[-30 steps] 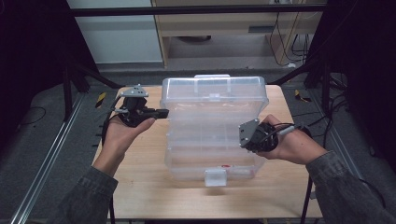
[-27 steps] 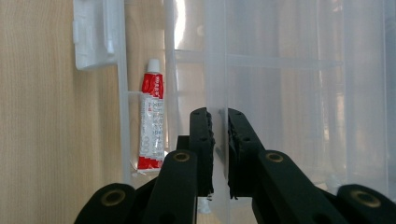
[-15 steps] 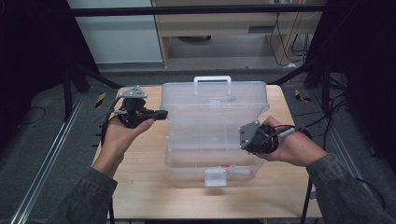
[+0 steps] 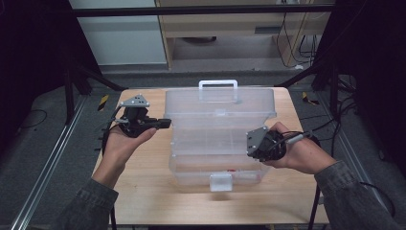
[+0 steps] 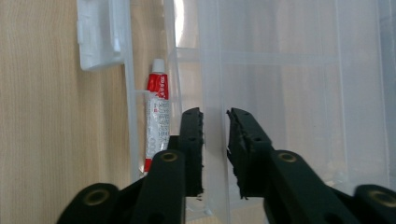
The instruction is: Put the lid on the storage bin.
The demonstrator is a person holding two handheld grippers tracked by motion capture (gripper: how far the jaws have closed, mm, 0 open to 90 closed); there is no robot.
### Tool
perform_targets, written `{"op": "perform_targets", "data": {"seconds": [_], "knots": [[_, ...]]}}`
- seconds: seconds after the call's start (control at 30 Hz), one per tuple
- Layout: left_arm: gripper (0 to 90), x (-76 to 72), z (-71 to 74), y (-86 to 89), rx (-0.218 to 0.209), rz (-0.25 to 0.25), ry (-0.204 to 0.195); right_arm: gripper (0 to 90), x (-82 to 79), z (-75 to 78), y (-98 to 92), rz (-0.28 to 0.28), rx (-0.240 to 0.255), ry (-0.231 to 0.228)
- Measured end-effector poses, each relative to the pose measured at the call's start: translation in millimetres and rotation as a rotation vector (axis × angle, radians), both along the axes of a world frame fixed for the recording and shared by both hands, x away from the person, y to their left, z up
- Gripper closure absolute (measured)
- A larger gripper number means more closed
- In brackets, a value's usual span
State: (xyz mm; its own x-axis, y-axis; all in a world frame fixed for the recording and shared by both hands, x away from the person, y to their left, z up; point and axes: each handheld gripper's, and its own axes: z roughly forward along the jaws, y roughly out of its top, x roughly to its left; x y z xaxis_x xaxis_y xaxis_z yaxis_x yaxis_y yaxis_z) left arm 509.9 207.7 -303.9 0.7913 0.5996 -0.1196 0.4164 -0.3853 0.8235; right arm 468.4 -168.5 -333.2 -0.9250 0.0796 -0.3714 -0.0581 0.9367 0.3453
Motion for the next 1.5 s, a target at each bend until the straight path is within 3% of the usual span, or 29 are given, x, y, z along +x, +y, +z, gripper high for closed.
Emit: {"op": "perform_targets", "data": {"seconds": [0.03, 0.07, 0.27, 0.4, 0.63, 0.97, 1.5], "knots": [[89.6, 1.0, -1.0, 0.0, -0.005, -0.011, -0.02, 68.5, -0.6, 0.2, -0.9, -0.007, 0.007, -0.004], [89.5, -1.3, -1.6, -0.3, -0.009, -0.01, -0.002, 65.7, -1.6, 0.4, -1.8, -0.016, 0.024, -0.004], [89.5, -4.8, -6.3, -0.2, -0.017, -0.04, -0.012, 48.1, -12.0, 2.2, -8.1, -0.078, 0.096, -0.026], [89.5, -10.7, -9.4, 0.7, -0.001, -0.02, 0.01, 39.4, -19.6, 4.1, -15.7, -0.12, 0.141, -0.047], [89.6, -19.1, -18.2, -0.2, 0.006, -0.037, 0.017, 28.5, -32.0, 1.4, -29.3, -0.166, 0.164, -0.074], [89.6, -28.3, -30.1, -1.0, 0.017, -0.053, 0.023, 24.7, -40.4, -3.4, -50.2, -0.236, 0.19, -0.069], [89.6, -39.3, -48.9, 0.7, 0.009, -0.052, 0.04, 23.6, -41.5, -11.1, -71.1, -0.303, 0.198, -0.066]]}}
